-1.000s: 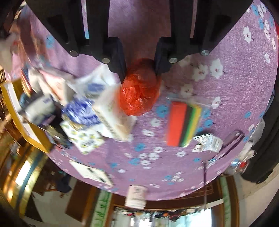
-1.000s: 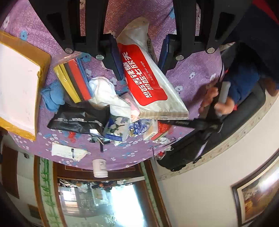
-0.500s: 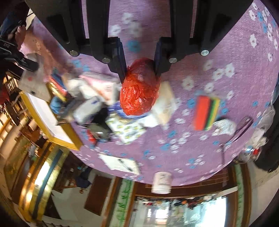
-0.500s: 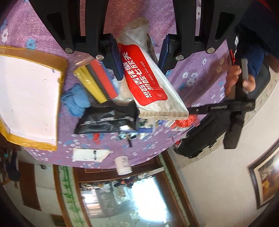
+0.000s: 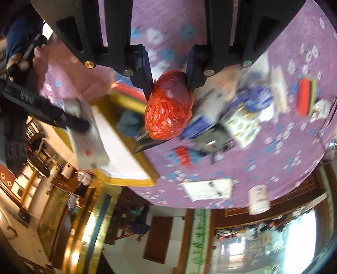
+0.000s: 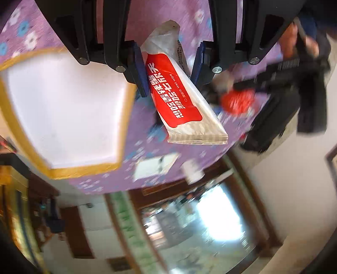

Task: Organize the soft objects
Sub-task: 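Lift both held items and carry them toward the yellow-rimmed box, then lower the red bag and white-red pouch into the box and open both tools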

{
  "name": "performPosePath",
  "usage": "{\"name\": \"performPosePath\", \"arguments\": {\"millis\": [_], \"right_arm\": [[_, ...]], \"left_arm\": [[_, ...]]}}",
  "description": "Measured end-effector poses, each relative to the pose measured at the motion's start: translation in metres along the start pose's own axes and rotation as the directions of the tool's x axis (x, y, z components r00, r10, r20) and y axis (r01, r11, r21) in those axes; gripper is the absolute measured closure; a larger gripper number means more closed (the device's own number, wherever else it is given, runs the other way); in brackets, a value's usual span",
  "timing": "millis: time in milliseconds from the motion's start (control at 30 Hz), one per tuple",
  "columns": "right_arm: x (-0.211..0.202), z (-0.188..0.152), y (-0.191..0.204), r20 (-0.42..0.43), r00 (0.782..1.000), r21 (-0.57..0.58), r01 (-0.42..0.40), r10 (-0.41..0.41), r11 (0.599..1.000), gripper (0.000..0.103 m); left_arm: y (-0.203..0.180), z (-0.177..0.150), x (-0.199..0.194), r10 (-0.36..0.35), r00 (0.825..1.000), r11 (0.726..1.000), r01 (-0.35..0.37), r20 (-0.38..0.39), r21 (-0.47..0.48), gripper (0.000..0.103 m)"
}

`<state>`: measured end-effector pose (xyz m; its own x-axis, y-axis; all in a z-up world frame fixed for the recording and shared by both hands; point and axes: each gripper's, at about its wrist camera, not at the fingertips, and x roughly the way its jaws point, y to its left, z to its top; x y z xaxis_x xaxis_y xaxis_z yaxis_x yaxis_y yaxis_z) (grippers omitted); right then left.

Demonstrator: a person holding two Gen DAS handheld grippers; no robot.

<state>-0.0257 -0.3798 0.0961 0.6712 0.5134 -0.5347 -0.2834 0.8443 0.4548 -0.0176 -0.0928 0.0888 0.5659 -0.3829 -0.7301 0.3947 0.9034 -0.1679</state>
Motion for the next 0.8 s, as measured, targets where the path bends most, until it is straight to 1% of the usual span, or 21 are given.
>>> {"name": "performPosePath", "arguments": {"millis": [67,100,133,200,267,333,400,500,567,633,667,733,800], "right_arm": [[0.002,0.016,-0.014,0.026,0.999,0.033,0.032,-0.033,0.999,0.06],[0.004,0.026,-0.024,0.05,0.997,0.056,0.062,-0.065,0.997,0.06],[0.009,0.034,-0.029,0.055,0.995,0.072,0.074,-0.078,0.995,0.06],[0.018,0.051,-0.053,0.059,0.992,0.149,0.104,-0.114,0.983,0.06],[0.026,0.066,-0.069,0.054,0.99,0.198,0.119,-0.132,0.973,0.06],[0.037,0.087,-0.088,0.041,0.983,0.251,0.165,-0.18,0.954,0.06],[0.049,0.104,-0.104,0.021,0.983,0.289,0.167,-0.181,0.943,0.06],[0.059,0.124,-0.131,0.02,0.98,0.32,0.182,-0.198,0.93,0.06],[0.063,0.128,-0.146,0.01,0.974,0.325,0.209,-0.224,0.922,0.06],[0.06,0.124,-0.163,0.031,0.974,0.345,0.201,-0.225,0.917,0.06],[0.065,0.122,-0.168,0.023,0.975,0.352,0.2,-0.222,0.914,0.06],[0.07,0.118,-0.181,-0.009,0.975,0.371,0.21,-0.223,0.904,0.06],[0.07,0.116,-0.188,-0.014,0.974,0.387,0.213,-0.225,0.897,0.06]], "left_arm": [[-0.015,0.011,0.007,-0.019,1.0,1.0,0.019,0.006,0.011,0.076],[-0.021,0.016,0.01,-0.029,1.0,0.999,0.029,0.002,0.014,0.076],[-0.029,0.024,0.015,-0.049,0.999,0.999,0.049,-0.002,0.022,0.076],[-0.042,0.036,0.023,-0.05,0.999,0.998,0.05,0.003,0.036,0.076],[-0.054,0.049,0.032,-0.061,0.998,0.997,0.061,0.001,0.051,0.076],[-0.066,0.066,0.046,-0.062,0.998,0.997,0.062,-0.007,0.051,0.076],[-0.075,0.08,0.06,-0.075,0.997,0.996,0.075,-0.015,0.049,0.076],[-0.086,0.102,0.09,-0.068,0.997,0.997,0.069,-0.032,0.036,0.076],[-0.093,0.115,0.111,-0.061,0.997,0.998,0.062,-0.037,0.027,0.075],[-0.098,0.125,0.137,-0.057,0.997,0.998,0.058,-0.054,0.023,0.075],[-0.101,0.128,0.146,-0.048,0.997,0.999,0.05,-0.061,0.019,0.076],[-0.108,0.136,0.174,-0.034,0.995,0.999,0.036,-0.096,0.025,0.076],[-0.113,0.142,0.202,-0.021,0.992,1.0,0.023,-0.126,0.017,0.076]]}}
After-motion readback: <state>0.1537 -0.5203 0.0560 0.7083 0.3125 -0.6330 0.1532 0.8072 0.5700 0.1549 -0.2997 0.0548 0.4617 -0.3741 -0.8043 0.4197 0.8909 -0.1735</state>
